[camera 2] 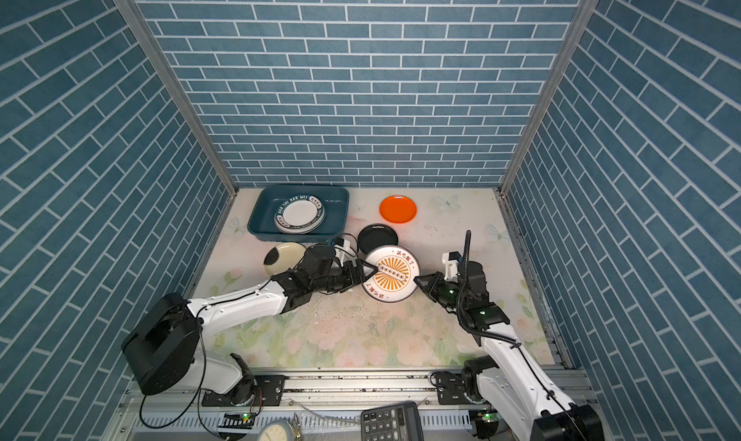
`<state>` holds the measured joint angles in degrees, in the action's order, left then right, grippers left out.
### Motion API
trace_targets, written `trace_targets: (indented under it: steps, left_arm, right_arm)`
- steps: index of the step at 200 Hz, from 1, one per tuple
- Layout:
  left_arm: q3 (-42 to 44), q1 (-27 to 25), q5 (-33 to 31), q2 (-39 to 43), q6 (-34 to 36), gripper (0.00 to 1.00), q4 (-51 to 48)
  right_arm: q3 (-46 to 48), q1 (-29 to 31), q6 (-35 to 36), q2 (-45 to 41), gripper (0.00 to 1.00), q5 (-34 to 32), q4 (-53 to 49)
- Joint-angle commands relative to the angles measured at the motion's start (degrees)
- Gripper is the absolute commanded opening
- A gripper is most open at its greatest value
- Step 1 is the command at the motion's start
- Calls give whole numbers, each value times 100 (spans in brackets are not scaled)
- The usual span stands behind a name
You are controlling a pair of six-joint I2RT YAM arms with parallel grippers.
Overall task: Place the plates into the plastic bin on the countertop
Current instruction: 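Tilt the plate up with the right gripper while the left gripper reaches toward it, then grasp the plate rim with the left gripper while the right gripper releases it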
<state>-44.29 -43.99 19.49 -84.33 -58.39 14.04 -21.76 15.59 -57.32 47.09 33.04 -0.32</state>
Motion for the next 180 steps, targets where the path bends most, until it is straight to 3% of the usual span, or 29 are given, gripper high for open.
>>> trace_targets:
  steps: [1,40,81,99,114,123,143,180]
  left_arm:
    - [-123,-40,29,-116,-66,73,338]
    - [-133,-40,-27,-101,-117,53,402]
    - [-227,-49,167,-206,-128,16,349]
    - [-212,-54,141,-188,-153,0,381]
    - [-281,-49,92,-167,-121,0,144]
    - [-353,-49,32,-144,-55,0,-41]
    - [-396,-40,-130,-29,-23,0,-278]
    - [-421,3,-372,293,20,0,-630]
  right_arm:
    - [58,-63,-383,-255,0,271,397]
    - [58,-101,-380,-297,0,418,404]
    - [118,-133,-338,-263,0,508,448]
    - [161,-137,-341,-264,36,451,410]
    - [181,-145,-297,-270,67,465,396]
    - [186,-149,-271,-272,77,475,378]
    - [173,-153,-181,-329,90,476,296]
    - [146,-179,-44,-467,91,432,60]
